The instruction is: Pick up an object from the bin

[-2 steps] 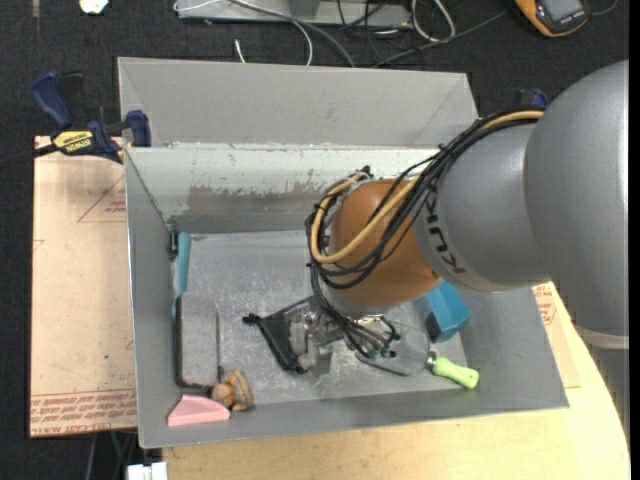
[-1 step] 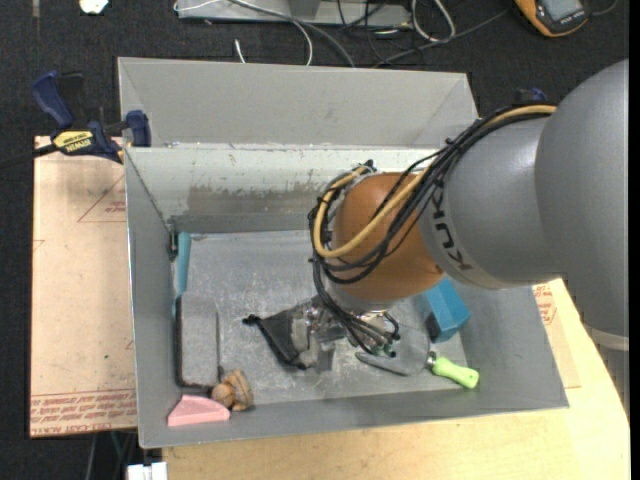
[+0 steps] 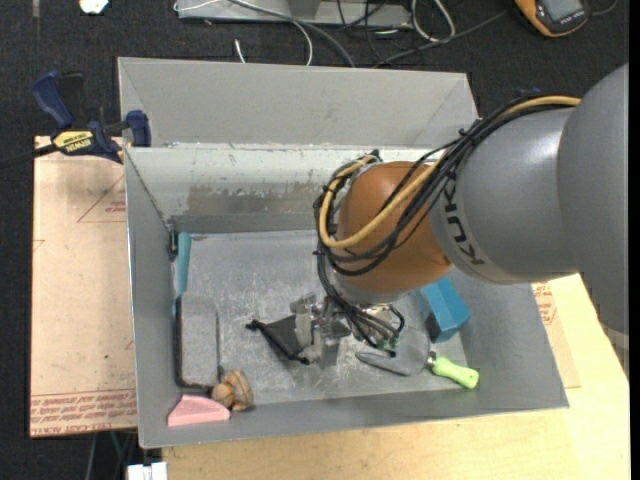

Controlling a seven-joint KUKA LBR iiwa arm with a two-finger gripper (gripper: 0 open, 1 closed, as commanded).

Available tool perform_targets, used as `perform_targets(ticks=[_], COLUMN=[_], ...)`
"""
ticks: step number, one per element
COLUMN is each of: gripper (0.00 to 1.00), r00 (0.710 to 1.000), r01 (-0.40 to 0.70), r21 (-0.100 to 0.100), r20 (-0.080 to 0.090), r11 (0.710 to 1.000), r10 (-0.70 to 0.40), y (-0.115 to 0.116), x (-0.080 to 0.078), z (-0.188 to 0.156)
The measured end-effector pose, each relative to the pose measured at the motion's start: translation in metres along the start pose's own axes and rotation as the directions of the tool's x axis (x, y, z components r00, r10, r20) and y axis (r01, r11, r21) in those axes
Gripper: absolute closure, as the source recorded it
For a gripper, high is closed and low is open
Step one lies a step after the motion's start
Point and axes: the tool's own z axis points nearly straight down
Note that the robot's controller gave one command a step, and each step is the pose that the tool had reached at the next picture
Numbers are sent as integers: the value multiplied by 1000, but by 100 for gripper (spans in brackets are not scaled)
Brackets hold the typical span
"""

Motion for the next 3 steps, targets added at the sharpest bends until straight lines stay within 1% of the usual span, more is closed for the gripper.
perform_targets(ticks=[1, 2, 3], gripper=[100, 100, 100], r00=[1000, 1000, 1000], r01=[-1, -2, -3], r21=[0, 0, -1], r20=[2, 4, -4], r11=[1000, 1000, 1000], r10=[1, 2, 3], y=[0, 1, 1], x=[-1, -2, -1], z=[-24, -39, -72])
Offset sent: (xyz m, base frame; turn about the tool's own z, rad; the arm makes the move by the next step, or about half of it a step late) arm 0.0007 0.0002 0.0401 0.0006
